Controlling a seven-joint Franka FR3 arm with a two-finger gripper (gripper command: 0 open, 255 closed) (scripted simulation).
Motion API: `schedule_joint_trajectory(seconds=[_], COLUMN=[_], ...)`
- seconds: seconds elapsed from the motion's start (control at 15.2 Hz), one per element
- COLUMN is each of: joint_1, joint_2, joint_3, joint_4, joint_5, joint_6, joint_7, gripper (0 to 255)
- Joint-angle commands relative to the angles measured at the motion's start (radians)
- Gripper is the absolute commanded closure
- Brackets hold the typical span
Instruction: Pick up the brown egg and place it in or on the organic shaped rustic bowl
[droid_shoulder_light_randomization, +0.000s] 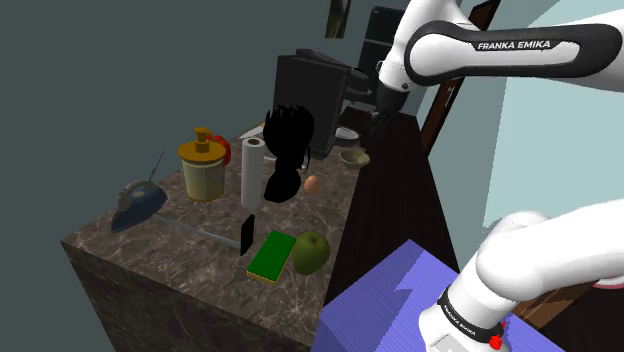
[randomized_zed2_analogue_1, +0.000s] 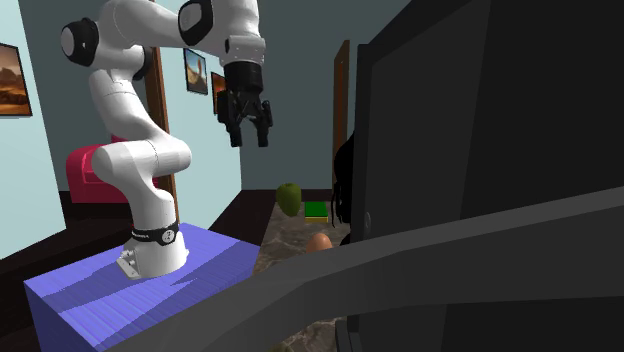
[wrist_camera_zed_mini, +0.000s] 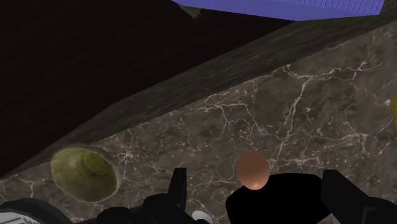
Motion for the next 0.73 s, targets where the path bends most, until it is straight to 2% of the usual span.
schedule_joint_trajectory(seconds=[0.0,0.66], joint_1=[0.002,0.005], joint_2=[0.06,0.398], joint_3=[0.008,0.043], joint_4=[-0.015,0.02], joint_5=[0.006,0.014], joint_6=[0.075,0.377], joint_7=[0.016,0.085], gripper=[0,0])
